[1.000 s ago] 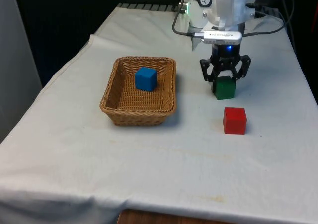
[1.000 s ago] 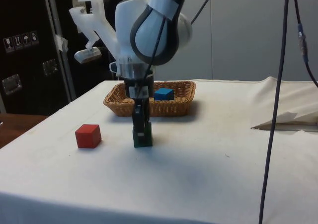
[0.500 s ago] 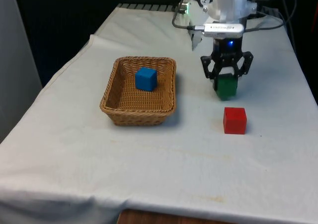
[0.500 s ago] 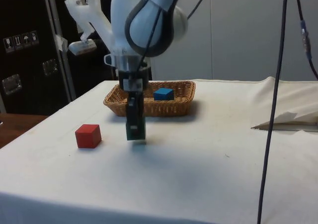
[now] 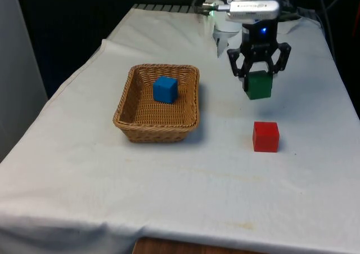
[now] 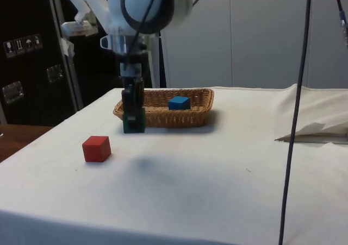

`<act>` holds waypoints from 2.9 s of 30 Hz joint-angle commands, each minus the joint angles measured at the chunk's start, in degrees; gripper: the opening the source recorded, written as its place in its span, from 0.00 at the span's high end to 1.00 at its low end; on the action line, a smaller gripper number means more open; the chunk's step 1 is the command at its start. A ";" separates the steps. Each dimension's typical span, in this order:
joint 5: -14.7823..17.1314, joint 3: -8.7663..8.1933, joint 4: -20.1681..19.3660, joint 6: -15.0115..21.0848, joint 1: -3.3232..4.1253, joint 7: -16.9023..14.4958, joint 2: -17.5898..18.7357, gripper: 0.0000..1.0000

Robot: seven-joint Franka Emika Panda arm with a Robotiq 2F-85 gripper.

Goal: Pick up exactly two blocks and place them into the basket.

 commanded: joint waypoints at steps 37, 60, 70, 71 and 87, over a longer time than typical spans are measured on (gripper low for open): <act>0.69 -9.68 11.00 -10.43 -1.66 -5.96 3.90 0.95; 1.49 -14.21 13.41 -9.91 -2.69 -6.19 8.54 0.95; 3.38 -15.36 16.27 -10.20 -4.07 -7.68 12.03 0.95; 3.55 -15.53 16.56 -10.20 -4.13 -7.79 12.43 0.95; 8.42 -17.76 20.57 -9.11 -4.70 -9.57 19.71 0.95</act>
